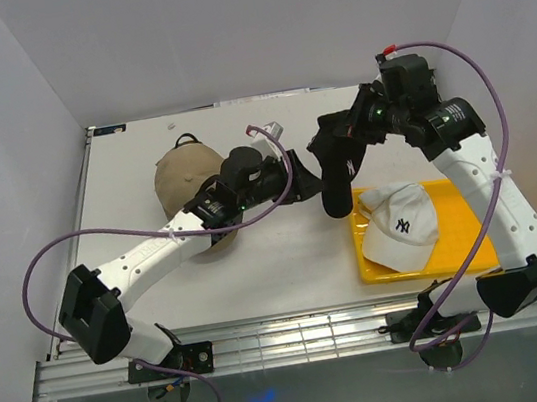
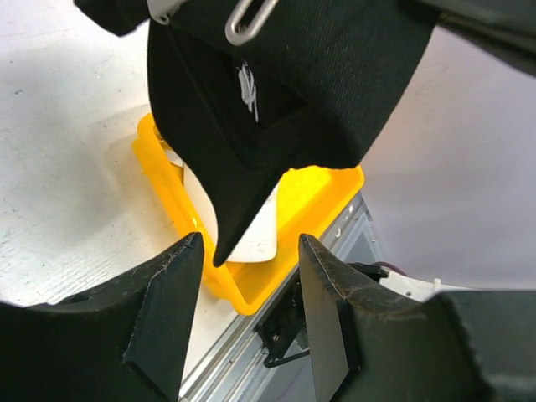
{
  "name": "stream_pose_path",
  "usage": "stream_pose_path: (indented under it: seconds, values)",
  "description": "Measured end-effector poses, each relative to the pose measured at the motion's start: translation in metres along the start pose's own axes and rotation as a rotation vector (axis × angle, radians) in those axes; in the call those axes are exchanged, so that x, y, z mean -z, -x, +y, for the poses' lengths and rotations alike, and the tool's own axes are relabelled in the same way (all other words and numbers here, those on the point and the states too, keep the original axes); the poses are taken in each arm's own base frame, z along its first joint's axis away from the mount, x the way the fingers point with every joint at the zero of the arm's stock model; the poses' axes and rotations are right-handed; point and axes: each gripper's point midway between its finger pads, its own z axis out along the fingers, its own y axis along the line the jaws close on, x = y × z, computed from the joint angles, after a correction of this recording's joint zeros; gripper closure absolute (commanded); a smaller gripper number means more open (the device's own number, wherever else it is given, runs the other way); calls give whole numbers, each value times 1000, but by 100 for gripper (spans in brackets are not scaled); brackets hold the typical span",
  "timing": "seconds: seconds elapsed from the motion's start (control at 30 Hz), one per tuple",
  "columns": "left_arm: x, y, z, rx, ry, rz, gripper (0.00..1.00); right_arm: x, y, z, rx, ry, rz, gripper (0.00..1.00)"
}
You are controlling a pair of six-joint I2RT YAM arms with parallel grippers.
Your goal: Stack the hats
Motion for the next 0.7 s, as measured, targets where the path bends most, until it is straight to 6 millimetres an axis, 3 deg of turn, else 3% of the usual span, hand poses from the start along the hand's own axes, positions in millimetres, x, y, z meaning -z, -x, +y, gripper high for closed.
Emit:
stream_pose_path:
  seconds: [0.23,0.57,0.67,0.7]
  values:
    - [-13,-12,-2,-98,37,-7,40,-4,1,14,16,20,4,92]
    - [-23,-11,8,-161,102,-39,43,-9,-2,23,28,31,19,92]
    - [-23,-7,12,-168,126,-60,47,-11,1,26,28,34,17,92]
    - [-23,-6,13,-170,133,-66,52,-11,2,26,26,35,15,92]
